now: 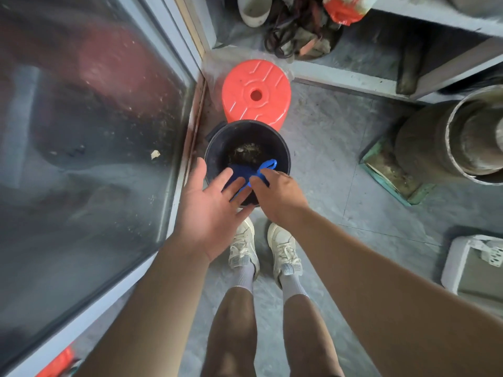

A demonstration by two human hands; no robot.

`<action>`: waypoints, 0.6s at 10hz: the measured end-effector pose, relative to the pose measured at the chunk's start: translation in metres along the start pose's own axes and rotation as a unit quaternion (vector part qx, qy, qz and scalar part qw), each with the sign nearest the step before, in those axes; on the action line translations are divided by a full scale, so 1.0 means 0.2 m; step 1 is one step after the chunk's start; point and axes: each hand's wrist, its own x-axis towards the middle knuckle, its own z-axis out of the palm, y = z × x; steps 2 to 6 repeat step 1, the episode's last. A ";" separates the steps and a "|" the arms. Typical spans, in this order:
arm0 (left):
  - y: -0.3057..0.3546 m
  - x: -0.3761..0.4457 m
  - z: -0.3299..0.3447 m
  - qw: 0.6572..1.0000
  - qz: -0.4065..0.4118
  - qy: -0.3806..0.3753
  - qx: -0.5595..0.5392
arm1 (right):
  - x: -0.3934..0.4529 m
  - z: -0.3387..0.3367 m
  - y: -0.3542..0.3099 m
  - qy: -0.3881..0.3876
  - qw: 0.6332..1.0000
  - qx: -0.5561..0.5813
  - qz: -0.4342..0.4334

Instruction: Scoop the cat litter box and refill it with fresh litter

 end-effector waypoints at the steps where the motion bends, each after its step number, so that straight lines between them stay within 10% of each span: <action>1: -0.04 -0.06 0.03 0.979 0.023 0.060 0.195 | -0.15 -0.09 0.03 0.004 1.000 -0.016 0.010; 6: -0.04 -0.06 0.03 0.979 0.023 0.060 0.195 | -0.15 -0.09 0.03 0.004 1.000 -0.016 0.010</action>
